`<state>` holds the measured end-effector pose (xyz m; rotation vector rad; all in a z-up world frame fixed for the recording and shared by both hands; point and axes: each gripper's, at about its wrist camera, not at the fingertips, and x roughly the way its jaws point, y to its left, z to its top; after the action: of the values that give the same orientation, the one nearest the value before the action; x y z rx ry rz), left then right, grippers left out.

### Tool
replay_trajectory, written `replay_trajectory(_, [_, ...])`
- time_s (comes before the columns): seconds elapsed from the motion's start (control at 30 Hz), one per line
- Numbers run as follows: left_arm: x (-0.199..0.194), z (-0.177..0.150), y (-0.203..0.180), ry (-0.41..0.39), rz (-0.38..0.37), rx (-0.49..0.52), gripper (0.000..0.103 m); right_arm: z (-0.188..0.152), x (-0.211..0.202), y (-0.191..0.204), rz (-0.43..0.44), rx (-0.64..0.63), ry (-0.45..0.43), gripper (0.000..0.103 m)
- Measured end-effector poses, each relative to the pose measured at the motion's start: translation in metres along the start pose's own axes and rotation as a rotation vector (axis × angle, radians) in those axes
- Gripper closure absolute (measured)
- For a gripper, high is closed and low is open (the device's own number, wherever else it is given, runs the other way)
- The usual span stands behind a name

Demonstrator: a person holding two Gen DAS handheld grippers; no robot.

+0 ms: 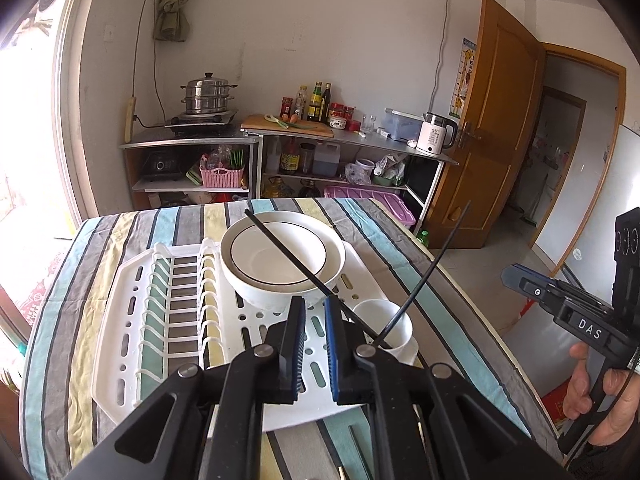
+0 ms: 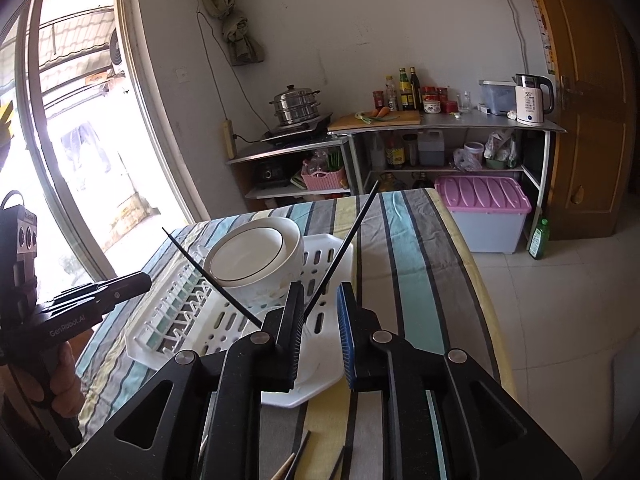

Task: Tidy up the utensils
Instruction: 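Lower the black chopsticks into the white cup and open both tools, then move both tools back down toward the remaining chopsticks on the cloth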

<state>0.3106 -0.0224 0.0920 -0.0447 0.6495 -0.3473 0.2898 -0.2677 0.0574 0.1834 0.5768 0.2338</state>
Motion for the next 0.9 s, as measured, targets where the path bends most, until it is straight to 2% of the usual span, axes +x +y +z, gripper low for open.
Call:
replay_trajectory(0.23, [-0.066,-0.055,-0.007,-0.061,0.032,0.016,0.094,-0.042,-0.052,0.028,0.024,-0.054,-0.051,0.086])
replay_trajectory(0.43, [-0.106,-0.106,-0.014,-0.082,0.058,0.014,0.094,-0.081,-0.080,0.040,0.045,-0.061,-0.046,0.086])
replay_trajectory(0.7, [-0.132,-0.156,-0.010,-0.072,0.086,-0.015,0.094,-0.128,-0.093,0.048,0.055,-0.067,0.011,0.086])
replay_trajectory(0.9, [-0.134,-0.176,-0.002,-0.043,0.104,-0.018,0.094,-0.147,-0.092,0.055,0.070,-0.080,0.048,0.086])
